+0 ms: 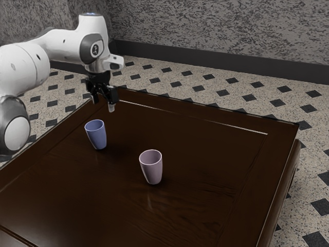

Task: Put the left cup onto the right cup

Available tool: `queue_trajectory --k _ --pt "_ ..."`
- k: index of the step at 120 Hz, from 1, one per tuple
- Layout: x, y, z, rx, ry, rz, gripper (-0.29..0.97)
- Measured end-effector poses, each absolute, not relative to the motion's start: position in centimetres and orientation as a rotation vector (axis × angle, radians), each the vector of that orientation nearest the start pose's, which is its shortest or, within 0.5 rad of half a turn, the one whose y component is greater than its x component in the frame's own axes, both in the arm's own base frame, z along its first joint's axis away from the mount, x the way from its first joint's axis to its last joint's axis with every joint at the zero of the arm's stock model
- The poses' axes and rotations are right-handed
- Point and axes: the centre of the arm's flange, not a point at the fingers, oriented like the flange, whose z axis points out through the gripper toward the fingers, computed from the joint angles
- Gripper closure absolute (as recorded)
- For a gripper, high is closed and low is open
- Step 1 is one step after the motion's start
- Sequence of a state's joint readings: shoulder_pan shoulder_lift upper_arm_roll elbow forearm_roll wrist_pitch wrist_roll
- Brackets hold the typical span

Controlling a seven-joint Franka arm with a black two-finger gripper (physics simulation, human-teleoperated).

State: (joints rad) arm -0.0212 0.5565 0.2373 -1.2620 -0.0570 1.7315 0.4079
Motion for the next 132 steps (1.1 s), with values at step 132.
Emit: queue_trajectory --k 132 --pt "71.1 14.7 32.3 -3.126 0.196 0.224 0.0"
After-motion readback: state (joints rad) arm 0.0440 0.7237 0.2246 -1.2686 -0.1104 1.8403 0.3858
